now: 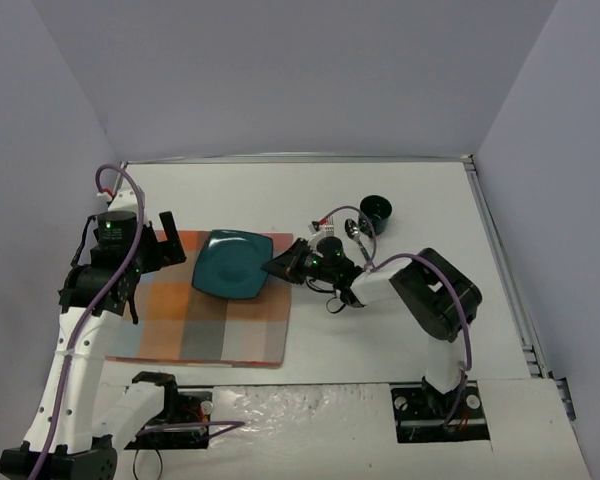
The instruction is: Set the dinner table for one person
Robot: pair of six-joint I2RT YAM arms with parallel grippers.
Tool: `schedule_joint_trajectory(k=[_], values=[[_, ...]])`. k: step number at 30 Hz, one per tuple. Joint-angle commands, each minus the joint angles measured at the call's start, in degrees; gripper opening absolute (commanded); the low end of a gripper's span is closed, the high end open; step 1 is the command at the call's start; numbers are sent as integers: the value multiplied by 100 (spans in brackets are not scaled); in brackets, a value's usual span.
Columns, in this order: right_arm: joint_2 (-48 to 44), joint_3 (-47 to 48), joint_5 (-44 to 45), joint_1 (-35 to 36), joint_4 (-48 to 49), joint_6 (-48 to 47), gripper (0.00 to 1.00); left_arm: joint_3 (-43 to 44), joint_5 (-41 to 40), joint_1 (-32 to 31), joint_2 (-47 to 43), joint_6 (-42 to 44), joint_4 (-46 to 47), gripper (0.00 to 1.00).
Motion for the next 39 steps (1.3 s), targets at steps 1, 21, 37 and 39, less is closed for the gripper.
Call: schedule_joint_trajectory(k=[1, 21, 37, 39], values=[[193, 834, 399, 469, 2335, 297, 0, 190, -178, -39, -118, 109, 33, 97], [1744, 2251, 435, 1263, 2596, 241, 0, 67, -262, -48, -250, 135, 68, 97], [1949, 2185, 213, 1386, 2606, 511, 0, -41, -248, -48, -270, 128, 130, 97], [1980, 2149, 196, 1386, 2583, 533, 0, -56, -252, -48, -285, 137, 130, 97]])
